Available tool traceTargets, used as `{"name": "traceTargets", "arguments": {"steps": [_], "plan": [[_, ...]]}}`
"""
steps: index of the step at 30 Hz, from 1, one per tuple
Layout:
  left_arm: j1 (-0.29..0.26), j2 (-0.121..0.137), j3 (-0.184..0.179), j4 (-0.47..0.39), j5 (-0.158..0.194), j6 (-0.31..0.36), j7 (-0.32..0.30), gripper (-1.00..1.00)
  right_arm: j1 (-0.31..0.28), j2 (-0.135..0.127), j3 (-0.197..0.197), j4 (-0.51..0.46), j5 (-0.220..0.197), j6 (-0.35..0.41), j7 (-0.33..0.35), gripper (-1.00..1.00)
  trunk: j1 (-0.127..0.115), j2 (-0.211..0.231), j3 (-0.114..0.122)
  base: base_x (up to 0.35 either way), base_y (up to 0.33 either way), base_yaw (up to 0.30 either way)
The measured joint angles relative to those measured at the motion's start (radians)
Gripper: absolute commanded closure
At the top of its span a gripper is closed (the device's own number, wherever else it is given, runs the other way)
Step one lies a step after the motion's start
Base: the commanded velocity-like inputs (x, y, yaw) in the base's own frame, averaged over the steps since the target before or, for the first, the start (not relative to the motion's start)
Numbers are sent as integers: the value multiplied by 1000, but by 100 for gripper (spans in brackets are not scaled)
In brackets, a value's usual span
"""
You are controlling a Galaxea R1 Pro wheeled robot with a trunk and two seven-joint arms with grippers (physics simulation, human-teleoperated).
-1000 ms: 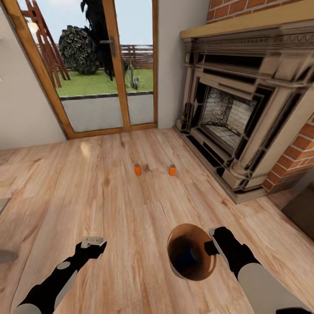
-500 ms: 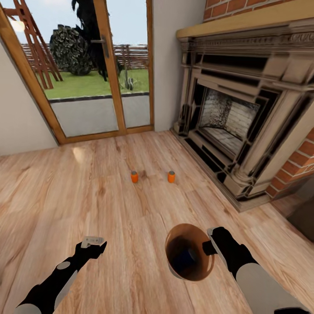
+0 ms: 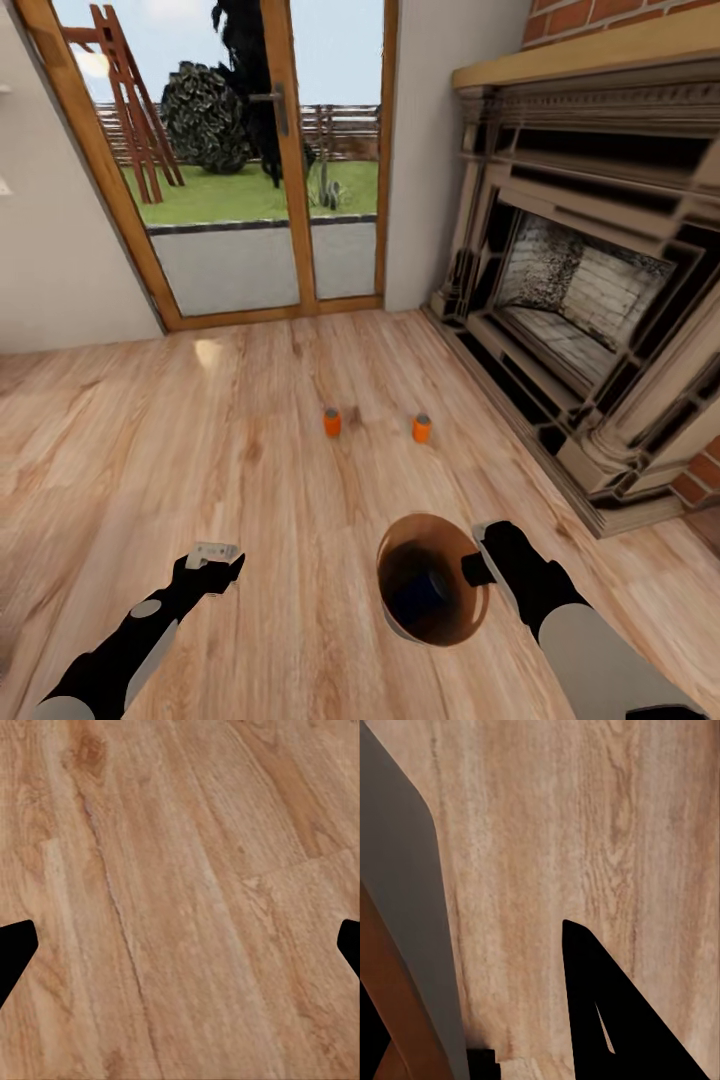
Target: Put the three can of soda from the living room inside the tash can in the kitchen.
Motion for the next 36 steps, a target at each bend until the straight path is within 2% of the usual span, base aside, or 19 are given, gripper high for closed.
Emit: {"name": "traceTargets", "arguments": {"steps": [7,28,36], "plan": [[0,0,0,0,0,0,0,-100,0,0,0,0,0,0,0,100,0,0,2,322,0,11],[0,0,0,0,0,0,0,-100,0,0,-2,-1,2,-1,0,100,0,0,29,321,24,-145],[0,0,0,0,1,-1,0,-100,0,7,-1,2,-2,-1,0,100,0,0,36,98,27,-76]]}}
